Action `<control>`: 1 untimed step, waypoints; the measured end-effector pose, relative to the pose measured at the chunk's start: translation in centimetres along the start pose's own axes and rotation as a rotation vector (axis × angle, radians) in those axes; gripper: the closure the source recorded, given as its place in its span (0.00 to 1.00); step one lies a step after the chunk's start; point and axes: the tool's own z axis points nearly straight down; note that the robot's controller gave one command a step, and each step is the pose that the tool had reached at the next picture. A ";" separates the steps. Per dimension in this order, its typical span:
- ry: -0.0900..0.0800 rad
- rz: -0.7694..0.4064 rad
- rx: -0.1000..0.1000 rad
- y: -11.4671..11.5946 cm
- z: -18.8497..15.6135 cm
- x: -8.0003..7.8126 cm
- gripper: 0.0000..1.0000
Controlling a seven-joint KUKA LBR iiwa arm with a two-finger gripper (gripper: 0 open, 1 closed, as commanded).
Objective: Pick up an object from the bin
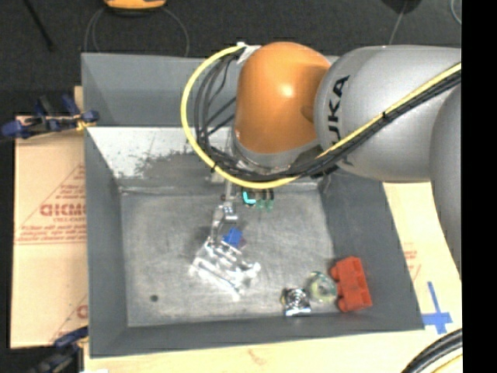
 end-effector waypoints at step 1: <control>0.001 0.039 -0.004 -3.6 11.0 -1.4 0.00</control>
Offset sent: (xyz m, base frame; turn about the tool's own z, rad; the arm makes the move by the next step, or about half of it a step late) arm 0.0123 -0.0357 -0.1119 0.0337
